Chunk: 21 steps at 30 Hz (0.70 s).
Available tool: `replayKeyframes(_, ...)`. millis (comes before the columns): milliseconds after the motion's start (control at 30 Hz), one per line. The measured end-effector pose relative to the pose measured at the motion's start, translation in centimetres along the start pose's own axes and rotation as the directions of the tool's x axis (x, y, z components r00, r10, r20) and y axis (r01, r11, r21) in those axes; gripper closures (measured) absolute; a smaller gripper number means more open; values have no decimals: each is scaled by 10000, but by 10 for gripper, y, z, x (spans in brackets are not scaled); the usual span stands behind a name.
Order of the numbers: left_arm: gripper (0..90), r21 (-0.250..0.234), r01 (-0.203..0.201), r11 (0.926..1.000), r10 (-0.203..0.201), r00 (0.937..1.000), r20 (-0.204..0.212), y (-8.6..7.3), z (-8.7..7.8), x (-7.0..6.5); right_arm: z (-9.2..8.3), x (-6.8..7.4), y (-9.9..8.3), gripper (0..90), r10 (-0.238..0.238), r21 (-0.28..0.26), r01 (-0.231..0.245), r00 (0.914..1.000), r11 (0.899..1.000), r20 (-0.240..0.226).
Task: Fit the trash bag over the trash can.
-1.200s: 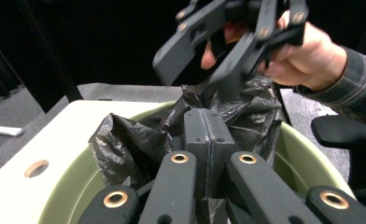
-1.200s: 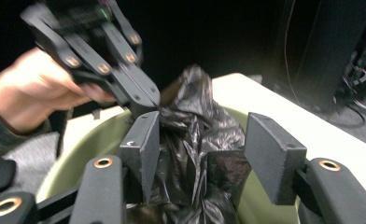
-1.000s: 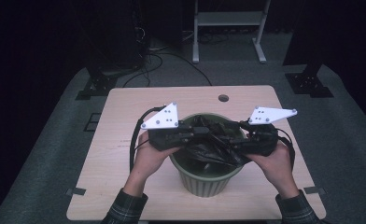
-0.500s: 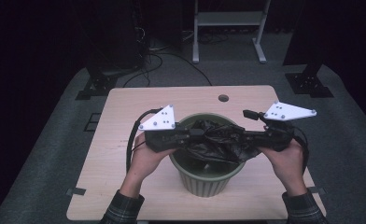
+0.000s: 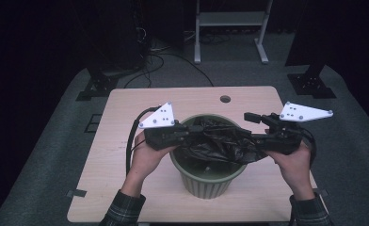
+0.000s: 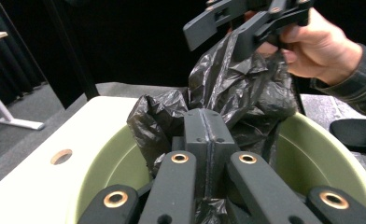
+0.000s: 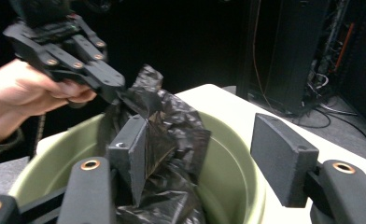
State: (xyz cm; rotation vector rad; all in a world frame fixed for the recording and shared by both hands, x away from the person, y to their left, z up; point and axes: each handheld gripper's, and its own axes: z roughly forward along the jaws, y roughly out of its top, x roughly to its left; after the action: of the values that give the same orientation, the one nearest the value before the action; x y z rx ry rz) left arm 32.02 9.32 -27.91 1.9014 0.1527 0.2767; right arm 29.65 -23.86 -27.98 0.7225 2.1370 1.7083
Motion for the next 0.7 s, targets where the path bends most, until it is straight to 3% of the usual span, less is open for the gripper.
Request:
replayKeyframes(67,896,16,-76,10000,76,10000,58,1,1,-1,-1,1,0,588,-8,-7,7,9993,10000,-384)
replayKeyframes(133,890,-72,-98,9999,99,9999,64,1,0,-2,1,3,0,776,-285,140,289,9991,9995,-299)
replayKeyframes(233,720,-256,13,9997,-11,9999,102,3,-1,-2,5,3,-1,900,-296,276,309,9986,9991,-446)
replayKeyframes(333,572,-352,-101,9993,99,9999,-66,11,-2,-3,11,4,-2,900,-352,423,378,9976,9984,-604)
replayKeyframes(467,475,-81,-432,9990,433,9990,52,24,6,-3,17,8,-1,900,-439,570,488,9954,9972,-854)
replayKeyframes(700,495,786,-882,9930,835,9946,616,34,37,0,21,15,4,900,-715,529,798,9870,9954,-1441)
